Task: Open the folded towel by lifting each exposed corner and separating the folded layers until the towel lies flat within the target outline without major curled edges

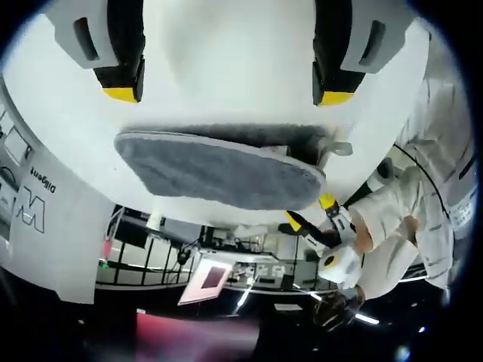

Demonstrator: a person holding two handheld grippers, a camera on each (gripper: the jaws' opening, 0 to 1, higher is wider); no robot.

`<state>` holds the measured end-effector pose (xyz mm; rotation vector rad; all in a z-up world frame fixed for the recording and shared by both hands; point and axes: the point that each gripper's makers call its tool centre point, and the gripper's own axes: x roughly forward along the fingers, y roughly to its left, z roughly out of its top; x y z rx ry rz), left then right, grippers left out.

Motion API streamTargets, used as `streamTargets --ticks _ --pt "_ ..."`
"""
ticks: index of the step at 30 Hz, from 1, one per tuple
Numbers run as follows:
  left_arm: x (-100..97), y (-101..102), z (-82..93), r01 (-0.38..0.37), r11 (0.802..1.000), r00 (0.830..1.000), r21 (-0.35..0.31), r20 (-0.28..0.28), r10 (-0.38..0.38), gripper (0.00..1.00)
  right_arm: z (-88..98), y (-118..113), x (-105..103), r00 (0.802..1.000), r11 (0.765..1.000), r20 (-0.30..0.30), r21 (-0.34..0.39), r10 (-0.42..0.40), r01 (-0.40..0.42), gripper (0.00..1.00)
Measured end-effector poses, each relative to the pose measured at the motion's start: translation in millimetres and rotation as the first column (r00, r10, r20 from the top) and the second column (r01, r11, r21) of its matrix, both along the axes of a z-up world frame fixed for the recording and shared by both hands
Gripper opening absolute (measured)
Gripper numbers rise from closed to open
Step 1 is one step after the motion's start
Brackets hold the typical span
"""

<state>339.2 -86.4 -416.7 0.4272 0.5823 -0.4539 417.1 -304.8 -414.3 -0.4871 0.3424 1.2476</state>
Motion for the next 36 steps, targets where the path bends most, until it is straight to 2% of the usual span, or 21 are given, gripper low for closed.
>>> streamTargets --ticks 3,5,7,10,13,18,22,24,28,32,35,36 --pt "-0.1 -8 14.3 0.023 0.997 0.999 -0.076 0.026 -0.021 0.59 0.0 -1 2 1.000 1.000 0.002 -0.001 -0.009 0.009 0.91" --pt "4.2 -14 27.9 0.037 0.990 0.997 -0.139 0.066 -0.028 0.64 -0.5 -2 4 1.000 1.000 0.002 -0.004 -0.013 0.013 0.91" --pt "9.2 -21 41.5 0.057 0.978 0.995 -0.202 0.098 -0.037 0.70 -0.8 -2 5 1.000 1.000 0.000 -0.003 -0.017 0.017 0.91" --pt "17.4 -30 59.6 0.094 0.961 0.988 -0.259 0.145 -0.057 0.76 -1.7 -2 6 1.000 1.000 -0.005 -0.003 -0.020 0.020 0.92" --pt "27.4 -38 74.3 0.123 0.954 0.980 -0.272 0.186 -0.073 0.82 -2.6 -3 9 1.000 1.000 -0.010 -0.003 -0.028 0.028 0.92" --pt "50.4 -50 97.9 0.162 0.937 0.966 -0.309 0.242 -0.088 0.99 -1.4 -5 16 0.998 0.999 -0.026 0.013 -0.052 0.052 0.94" --pt "68.4 -57 111.1 0.188 0.924 0.960 -0.333 0.260 -0.102 0.99 -1.0 -8 24 0.996 0.996 -0.036 0.026 -0.085 0.086 0.96" --pt "79.9 -62 118.3 0.214 0.910 0.955 -0.355 0.271 -0.119 0.99 -1.8 -11 29 0.993 0.993 -0.038 0.028 -0.112 0.113 0.97" --pt "101.1 -66 125.7 0.248 0.896 0.947 -0.368 0.287 -0.145 0.99 -0.9 -13 34 0.990 0.990 -0.037 0.035 -0.138 0.140 0.99" --pt "124.7 -66 128.7 0.254 0.883 0.948 -0.394 0.282 -0.147 0.99 2.5 -16 39 0.985 0.984 -0.045 0.060 -0.167 0.170 0.99" --pt "146.8 -67 131.6 0.248 0.862 0.951 -0.442 0.279 -0.130 0.99 5.6 -20 45 0.978 0.975 -0.051 0.084 -0.200 0.204 0.99" --pt "155.2 -66 131.7 0.248 0.861 0.950 -0.444 0.285 -0.127 0.99 6.2 -21 47 0.977 0.973 -0.052 0.090 -0.209 0.213 0.99"
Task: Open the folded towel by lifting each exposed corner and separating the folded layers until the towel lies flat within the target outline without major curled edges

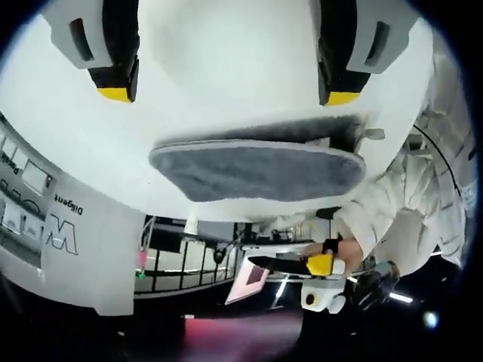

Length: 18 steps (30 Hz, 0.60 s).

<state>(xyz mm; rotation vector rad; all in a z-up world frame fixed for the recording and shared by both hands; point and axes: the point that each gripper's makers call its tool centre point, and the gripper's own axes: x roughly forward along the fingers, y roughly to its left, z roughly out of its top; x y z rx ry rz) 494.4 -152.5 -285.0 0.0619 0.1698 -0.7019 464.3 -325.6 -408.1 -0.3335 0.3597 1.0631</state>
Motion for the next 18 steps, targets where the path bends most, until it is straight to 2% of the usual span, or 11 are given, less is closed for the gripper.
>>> streamTargets --ticks 4,7,9,12,16,18 --pt "24.9 9 -6.8 -0.040 0.999 0.999 0.021 0.009 0.040 0.99 3.3 -4 8 0.999 0.999 0.001 0.028 -0.036 0.036 0.99" --pt "38.2 18 -15.7 -0.053 0.999 0.999 -0.004 -0.005 0.053 0.99 6.8 -6 18 0.995 0.994 0.015 0.056 -0.097 0.096 0.99" --pt "42.6 24 -25.2 -0.070 0.998 0.997 0.006 -0.030 0.070 0.99 6.1 -5 21 0.994 0.993 0.033 0.051 -0.109 0.107 0.99" --pt "41.8 31 -38.1 -0.081 0.996 0.995 0.043 -0.049 0.083 0.98 3.5 -4 22 0.993 0.991 0.019 0.061 -0.117 0.116 0.99" --pt "40.9 44 -50.2 -0.079 0.997 0.993 0.018 -0.083 0.080 0.95 -1.0 -2 27 0.989 0.989 0.036 0.040 -0.144 0.142 0.97" --pt "39.0 51 -58.8 -0.088 0.996 0.991 0.031 -0.096 0.090 0.95 -1.5 1 27 0.989 0.988 0.031 0.051 -0.145 0.144 0.97"
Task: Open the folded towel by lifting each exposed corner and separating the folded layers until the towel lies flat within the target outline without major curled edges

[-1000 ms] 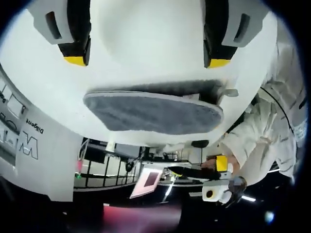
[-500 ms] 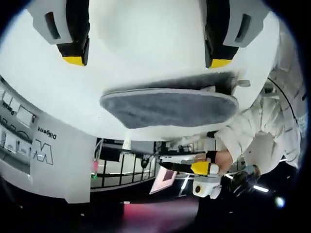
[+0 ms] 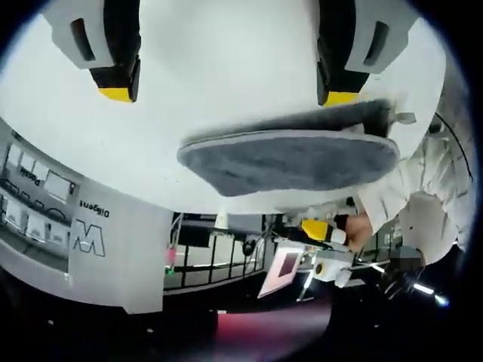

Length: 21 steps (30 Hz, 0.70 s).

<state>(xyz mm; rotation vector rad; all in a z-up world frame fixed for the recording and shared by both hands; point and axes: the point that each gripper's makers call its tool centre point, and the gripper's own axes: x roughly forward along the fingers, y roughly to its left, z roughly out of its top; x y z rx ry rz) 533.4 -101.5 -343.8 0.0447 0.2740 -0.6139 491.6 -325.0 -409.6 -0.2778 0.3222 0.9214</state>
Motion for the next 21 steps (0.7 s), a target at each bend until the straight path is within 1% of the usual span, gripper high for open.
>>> streamTargets --ticks 1,2,3,4,5,6,7,9,10,11,12,13,14,15,16,19,21 --pt "-0.3 3 -3.3 -0.008 1.000 1.000 0.005 0.001 0.008 0.94 0.7 1 0 1.000 1.000 -0.001 0.016 -0.002 0.002 0.97" --pt "-1.1 8 -9.4 -0.014 1.000 1.000 0.014 -0.011 0.015 0.93 3.1 2 4 1.000 0.999 0.009 0.037 -0.016 0.016 0.96" --pt "-4.6 10 -16.3 -0.005 0.999 0.999 0.041 -0.039 0.006 0.90 8.8 2 10 0.998 0.997 0.037 0.066 -0.046 0.044 0.95" --pt "-5.0 12 -20.3 -0.004 0.998 0.999 0.057 -0.038 0.006 0.89 12.1 1 13 0.997 0.995 0.055 0.082 -0.059 0.055 0.95" --pt "-4.0 13 -21.9 -0.010 0.998 0.999 0.064 -0.030 0.012 0.89 17.8 0 17 0.993 0.990 0.076 0.116 -0.089 0.079 0.95" --pt "-3.6 16 -25.0 -0.017 0.997 0.999 0.081 -0.040 0.020 0.90 18.9 1 17 0.994 0.988 0.067 0.136 -0.090 0.080 0.95" --pt "-4.2 18 -27.8 -0.021 0.996 0.998 0.090 -0.053 0.026 0.91 21.3 1 20 0.993 0.980 0.053 0.174 -0.104 0.094 0.96" --pt "-5.6 20 -27.3 -0.018 0.996 0.998 0.084 -0.057 0.023 0.92 29.4 -1 24 0.989 0.962 0.060 0.246 -0.136 0.117 0.99" --pt "-7.2 20 -24.8 -0.016 0.997 0.999 0.076 -0.050 0.020 0.92 34.2 -1 26 0.986 0.947 0.058 0.294 -0.154 0.130 0.99" --pt "-8.7 21 -23.0 -0.020 0.997 0.999 0.077 -0.043 0.023 0.91 38.7 -4 31 0.981 0.931 0.069 0.334 -0.181 0.148 0.99" --pt "-8.6 23 -21.2 -0.032 0.996 0.999 0.084 -0.028 0.035 0.91 39.5 -6 33 0.978 0.924 0.074 0.348 -0.197 0.159 0.98" --pt "-7.2 26 -19.5 -0.050 0.994 0.999 0.094 -0.013 0.051 0.90 37.7 -8 35 0.976 0.924 0.081 0.348 -0.202 0.162 0.99" --pt "-7.0 28 -18.9 -0.061 0.993 0.998 0.102 -0.009 0.062 0.90 36.4 -8 36 0.976 0.925 0.082 0.343 -0.203 0.164 0.98" --pt "-6.9 30 -18.7 -0.065 0.992 0.998 0.109 -0.006 0.066 0.91 35.0 -11 39 0.971 0.923 0.088 0.339 -0.221 0.180 0.97" --pt "-7.8 32 -19.1 -0.069 0.991 0.998 0.116 -0.004 0.070 0.91 32.4 -17 45 0.961 0.916 0.096 0.340 -0.260 0.214 0.95" --pt "-8.1 36 -18.6 -0.083 0.990 0.996 0.116 -0.001 0.084 0.91 29.9 -20 52 0.955 0.909 0.100 0.347 -0.279 0.229 0.92" --pt "-8.6 37 -17.0 -0.085 0.990 0.996 0.113 0.007 0.085 0.91 33.5 -20 55 0.950 0.897 0.112 0.379 -0.290 0.229 0.91"
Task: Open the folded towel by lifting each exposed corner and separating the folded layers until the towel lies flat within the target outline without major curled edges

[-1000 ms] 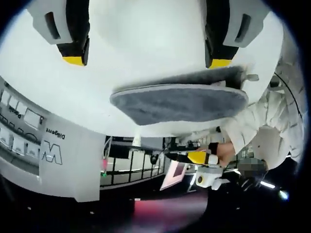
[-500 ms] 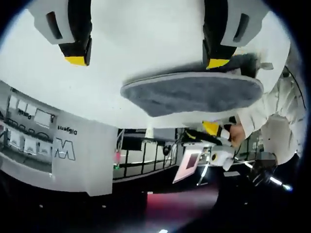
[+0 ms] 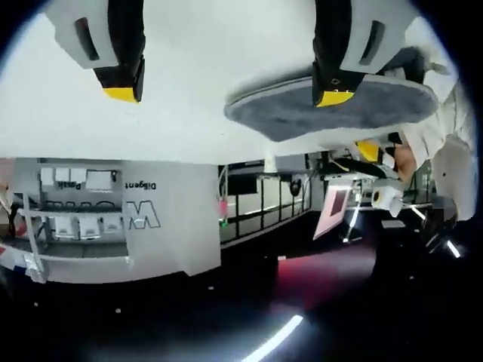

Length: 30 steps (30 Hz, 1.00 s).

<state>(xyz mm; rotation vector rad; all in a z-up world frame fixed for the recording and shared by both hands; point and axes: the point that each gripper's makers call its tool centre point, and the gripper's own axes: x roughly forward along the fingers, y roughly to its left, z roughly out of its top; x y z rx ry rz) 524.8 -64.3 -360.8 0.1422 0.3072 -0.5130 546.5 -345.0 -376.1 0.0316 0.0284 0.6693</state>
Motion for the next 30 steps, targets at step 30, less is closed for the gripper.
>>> streamTargets --ticks 30 --pt "-6.6 -1 6.6 0.006 1.000 1.000 -0.010 0.012 -0.006 0.91 -0.6 0 53 0.998 0.998 0.025 -0.029 -0.064 0.064 0.78"
